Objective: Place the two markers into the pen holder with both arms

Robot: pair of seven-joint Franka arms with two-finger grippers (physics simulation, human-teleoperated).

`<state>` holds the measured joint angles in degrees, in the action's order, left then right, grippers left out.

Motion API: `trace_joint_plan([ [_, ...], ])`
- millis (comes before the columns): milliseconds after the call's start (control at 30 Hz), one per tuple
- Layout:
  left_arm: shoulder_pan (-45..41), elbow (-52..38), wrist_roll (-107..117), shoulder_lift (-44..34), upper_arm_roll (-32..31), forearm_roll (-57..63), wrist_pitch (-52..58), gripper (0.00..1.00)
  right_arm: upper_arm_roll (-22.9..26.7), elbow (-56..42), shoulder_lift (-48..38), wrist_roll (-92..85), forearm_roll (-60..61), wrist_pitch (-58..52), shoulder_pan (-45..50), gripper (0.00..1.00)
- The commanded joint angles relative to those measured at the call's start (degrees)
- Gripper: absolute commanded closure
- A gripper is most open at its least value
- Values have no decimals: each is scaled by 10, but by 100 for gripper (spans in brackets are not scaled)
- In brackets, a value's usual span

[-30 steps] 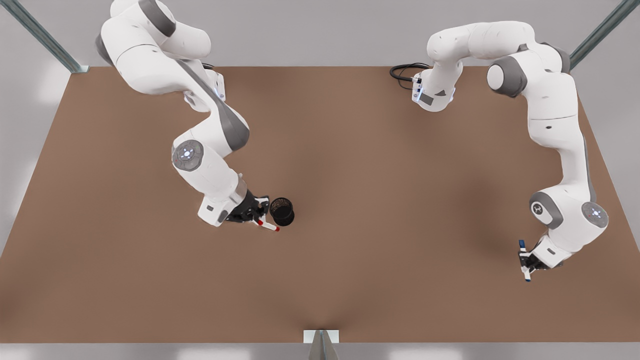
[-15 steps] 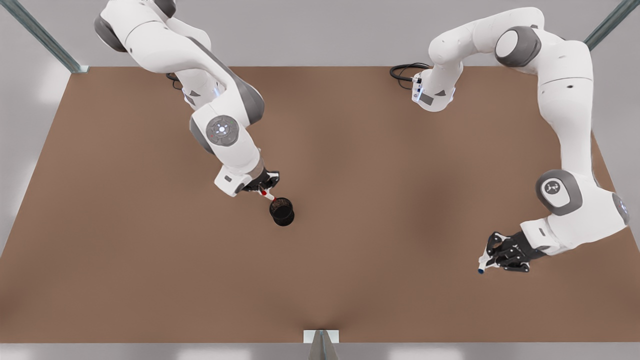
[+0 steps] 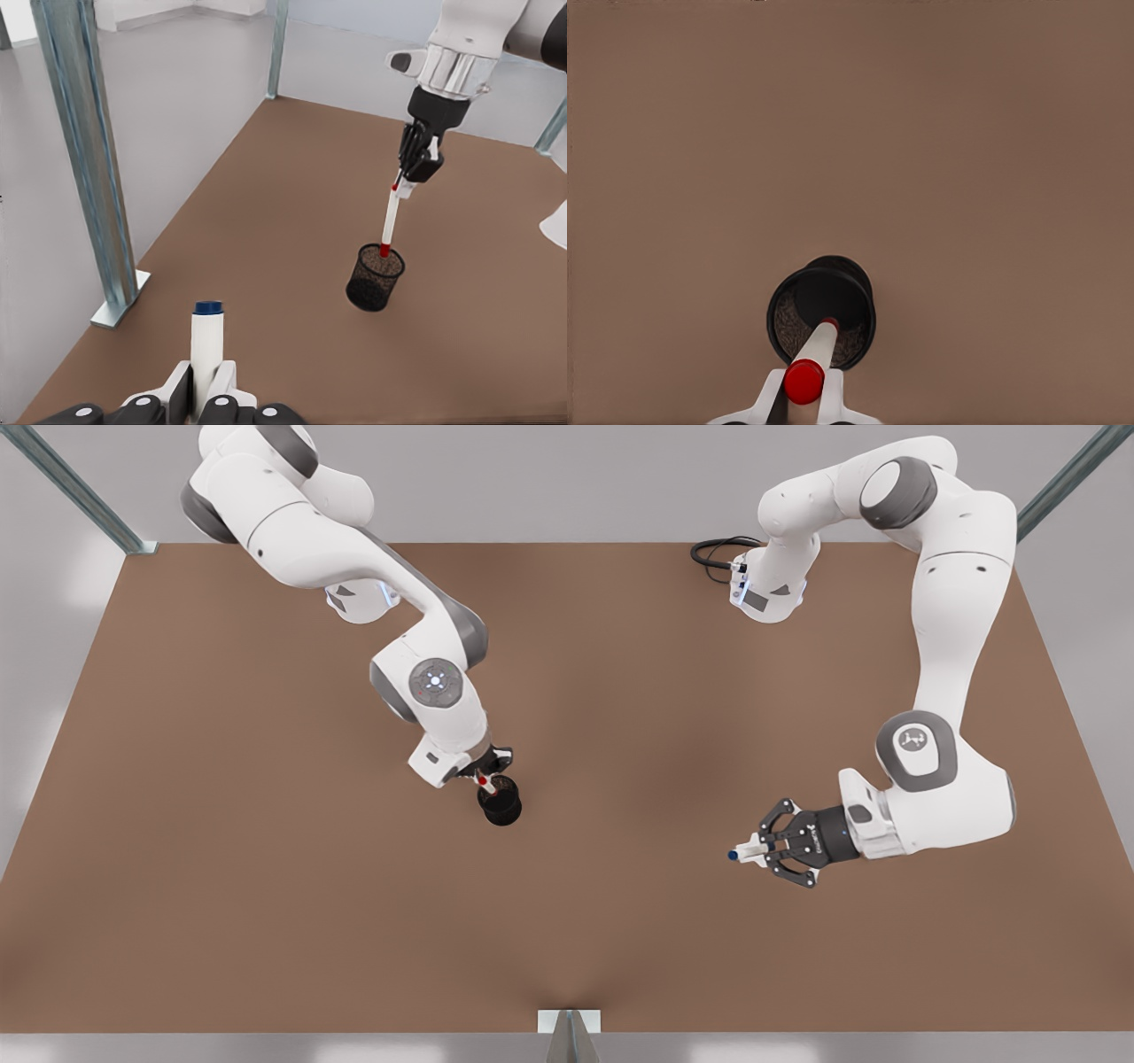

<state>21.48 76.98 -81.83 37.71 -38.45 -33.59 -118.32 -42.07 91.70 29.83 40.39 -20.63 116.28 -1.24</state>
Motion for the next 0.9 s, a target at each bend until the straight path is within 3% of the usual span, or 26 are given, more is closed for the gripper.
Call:
trace_joint_plan([
  [0,2,3,-236,-3,0,-3,3,79,0,0,1,94,-9,8,1,79],
  [33,3,3,-236,-3,0,-3,5,79,0,0,3,94,-9,8,4,79],
  [67,3,3,-236,-3,0,-3,6,79,0,1,6,94,-13,6,4,62],
  [100,3,3,-236,-3,0,-2,6,79,0,1,8,97,-18,5,5,16],
  [133,2,3,-236,-3,0,-1,5,79,0,3,10,101,-21,5,5,0],
  [200,2,3,-236,-3,0,-1,6,79,-1,1,7,101,-22,3,0,0],
  [267,-6,2,-233,-8,0,-2,3,79,-22,-12,-76,91,-19,-32,-67,0],
  [333,-47,2,-211,-11,0,-4,-38,79,-243,-39,-115,39,-18,-142,-335,0],
  [367,-81,2,-175,-11,0,-5,-79,79,-319,-39,-114,-17,-17,-192,-433,0],
  [400,-108,3,-146,-12,0,-4,-115,79,-315,-40,-110,-58,-7,-196,-439,0],
  [433,-150,3,-101,-11,0,-4,-167,79,-198,-50,-151,-112,39,-230,-359,0],
  [500,-233,12,-4,-11,2,2,-299,79,228,-63,-250,-281,194,-253,-101,0],
  [533,-260,20,26,-11,2,2,-349,79,318,-71,-256,-337,201,-256,-53,0],
  [567,-299,23,80,-10,6,3,-410,79,341,-71,-262,-417,205,-261,-56,0],
  [633,-354,32,145,-8,19,2,-509,79,338,-72,-239,-457,204,-290,-69,0],
  [700,-374,53,163,-5,22,-1,-581,79,359,-169,-177,-454,194,-334,-31,0],
  [867,-403,70,164,7,22,-4,-650,79,359,-191,-160,-407,198,-316,-25,0],
])
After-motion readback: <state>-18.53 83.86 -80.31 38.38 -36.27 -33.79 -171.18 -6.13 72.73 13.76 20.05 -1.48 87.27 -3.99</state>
